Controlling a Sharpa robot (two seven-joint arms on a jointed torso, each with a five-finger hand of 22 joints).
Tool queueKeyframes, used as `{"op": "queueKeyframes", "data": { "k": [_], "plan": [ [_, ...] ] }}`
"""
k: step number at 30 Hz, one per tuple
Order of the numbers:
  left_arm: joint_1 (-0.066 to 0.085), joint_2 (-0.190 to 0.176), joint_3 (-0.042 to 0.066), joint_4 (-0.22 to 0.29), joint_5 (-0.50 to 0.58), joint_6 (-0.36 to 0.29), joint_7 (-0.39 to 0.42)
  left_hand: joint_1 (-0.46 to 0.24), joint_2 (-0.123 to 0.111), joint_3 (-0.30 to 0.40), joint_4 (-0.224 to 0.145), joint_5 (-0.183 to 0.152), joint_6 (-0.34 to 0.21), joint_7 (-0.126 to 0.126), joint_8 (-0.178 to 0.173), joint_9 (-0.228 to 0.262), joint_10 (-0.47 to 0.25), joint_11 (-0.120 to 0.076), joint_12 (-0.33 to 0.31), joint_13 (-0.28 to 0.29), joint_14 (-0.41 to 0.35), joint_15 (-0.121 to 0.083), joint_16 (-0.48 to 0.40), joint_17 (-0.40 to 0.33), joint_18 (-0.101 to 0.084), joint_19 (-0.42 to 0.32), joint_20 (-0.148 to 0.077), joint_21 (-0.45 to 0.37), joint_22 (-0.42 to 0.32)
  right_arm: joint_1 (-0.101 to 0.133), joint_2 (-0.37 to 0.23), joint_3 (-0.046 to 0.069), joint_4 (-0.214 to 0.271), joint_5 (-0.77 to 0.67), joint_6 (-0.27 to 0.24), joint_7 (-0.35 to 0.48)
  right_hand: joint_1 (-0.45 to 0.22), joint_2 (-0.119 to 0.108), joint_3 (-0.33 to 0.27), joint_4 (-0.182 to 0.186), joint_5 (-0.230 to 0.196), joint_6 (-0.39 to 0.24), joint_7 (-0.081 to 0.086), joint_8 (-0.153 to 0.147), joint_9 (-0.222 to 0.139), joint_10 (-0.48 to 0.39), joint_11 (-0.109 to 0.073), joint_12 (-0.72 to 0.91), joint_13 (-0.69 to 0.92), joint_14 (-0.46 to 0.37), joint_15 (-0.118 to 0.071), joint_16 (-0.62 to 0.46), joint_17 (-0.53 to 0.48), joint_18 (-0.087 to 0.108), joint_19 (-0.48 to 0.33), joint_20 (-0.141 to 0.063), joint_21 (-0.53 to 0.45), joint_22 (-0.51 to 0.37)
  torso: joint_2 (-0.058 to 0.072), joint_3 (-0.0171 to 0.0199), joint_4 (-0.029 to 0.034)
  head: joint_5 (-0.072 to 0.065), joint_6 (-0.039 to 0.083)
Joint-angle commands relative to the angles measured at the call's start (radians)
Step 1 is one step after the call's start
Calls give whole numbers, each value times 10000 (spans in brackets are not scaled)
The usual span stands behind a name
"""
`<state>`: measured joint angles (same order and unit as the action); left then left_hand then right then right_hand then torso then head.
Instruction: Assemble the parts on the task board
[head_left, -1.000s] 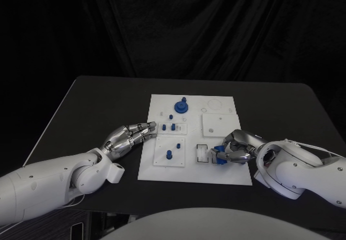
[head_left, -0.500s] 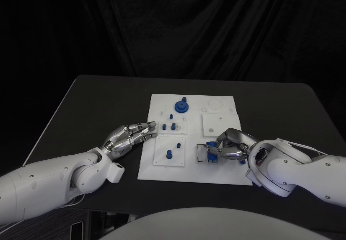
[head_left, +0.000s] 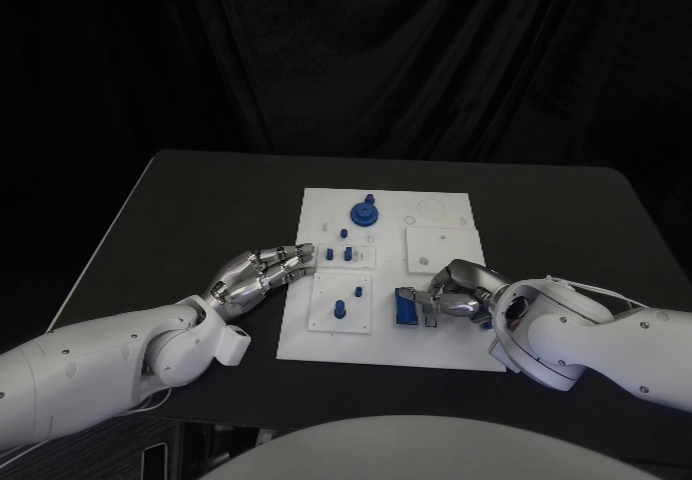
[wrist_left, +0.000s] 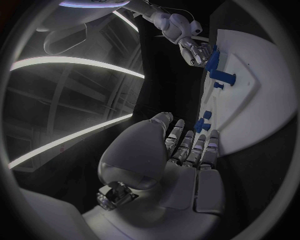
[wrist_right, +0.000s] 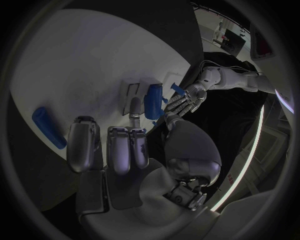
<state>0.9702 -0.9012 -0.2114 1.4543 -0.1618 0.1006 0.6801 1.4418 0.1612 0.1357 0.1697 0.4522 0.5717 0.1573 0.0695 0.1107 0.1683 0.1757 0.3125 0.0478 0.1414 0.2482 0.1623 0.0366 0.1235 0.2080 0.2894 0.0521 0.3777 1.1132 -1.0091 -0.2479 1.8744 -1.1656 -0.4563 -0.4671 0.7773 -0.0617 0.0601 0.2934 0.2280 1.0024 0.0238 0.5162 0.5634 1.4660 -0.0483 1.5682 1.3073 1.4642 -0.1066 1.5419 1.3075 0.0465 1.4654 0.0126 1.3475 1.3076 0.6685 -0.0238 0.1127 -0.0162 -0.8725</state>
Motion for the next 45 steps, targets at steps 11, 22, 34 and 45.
{"op": "queueKeyframes", "data": {
  "k": [11, 22, 34, 45],
  "plan": [
    [-24, -14, 6, 32, 46, 121, 576, -82, -10, 29, 30, -29, -3, 58, 68, 1, 0, 66, 38, 7, -69, 2, 8, -14, -169, -37, 20, -12, -19, -1, -171, 0, 58, -140, -877, 496, 287, 396, -1374, -17, -526, -185, 51, 32, 140, 1048, 97, 26, 2635, 965, 84, -21, 2188, 74, 188, 14, -35, 1918, -8, 2, -13, 55, -1],
    [-24, -334, 6, 425, 45, -468, 1160, 53, -238, 207, -201, 514, 342, 53, 185, 45, 164, 142, 306, 28, -29, -103, 110, -1, -80, -569, -38, -138, -763, 9, -829, -2, 601, -2035, -2255, 2779, 3962, 0, -1386, -432, 1277, -2678, 783, -857, -597, 397, 688, -283, 1839, 825, 595, -317, 1776, 158, -71, 427, -511, 1782, -15, 8, -20, 104, -1],
    [-11, -718, 6, 941, 44, -1116, 1740, 36, -428, 262, -191, 855, 678, 63, 263, 58, 326, 166, 525, 38, -249, -515, -37, -35, -37, -1658, -439, -328, -2378, 1, -989, -15, 748, -4160, -1343, 2524, 5312, -848, -1976, 20, 291, -4826, 740, -1703, -2069, -729, 550, -985, 496, 556, 528, -746, 1195, 312, -456, 444, -1223, 1596, -33, -1, -24, 75, -1],
    [-12, -869, 5, 1057, 43, -1231, 2074, 137, -518, 400, -344, 1425, 1155, 16, 374, 103, 649, 50, 818, 64, -460, -799, -225, -69, -263, -1771, -963, -347, -2639, -182, -758, -18, 612, -5288, -218, 1914, 6910, -1454, -2213, 49, 694, -5945, 537, -1469, -2454, -497, 386, -862, 754, 529, 391, -769, 1157, 306, -465, 324, -1259, 1606, -19, 11, -30, 75, -1]
  ]
}}
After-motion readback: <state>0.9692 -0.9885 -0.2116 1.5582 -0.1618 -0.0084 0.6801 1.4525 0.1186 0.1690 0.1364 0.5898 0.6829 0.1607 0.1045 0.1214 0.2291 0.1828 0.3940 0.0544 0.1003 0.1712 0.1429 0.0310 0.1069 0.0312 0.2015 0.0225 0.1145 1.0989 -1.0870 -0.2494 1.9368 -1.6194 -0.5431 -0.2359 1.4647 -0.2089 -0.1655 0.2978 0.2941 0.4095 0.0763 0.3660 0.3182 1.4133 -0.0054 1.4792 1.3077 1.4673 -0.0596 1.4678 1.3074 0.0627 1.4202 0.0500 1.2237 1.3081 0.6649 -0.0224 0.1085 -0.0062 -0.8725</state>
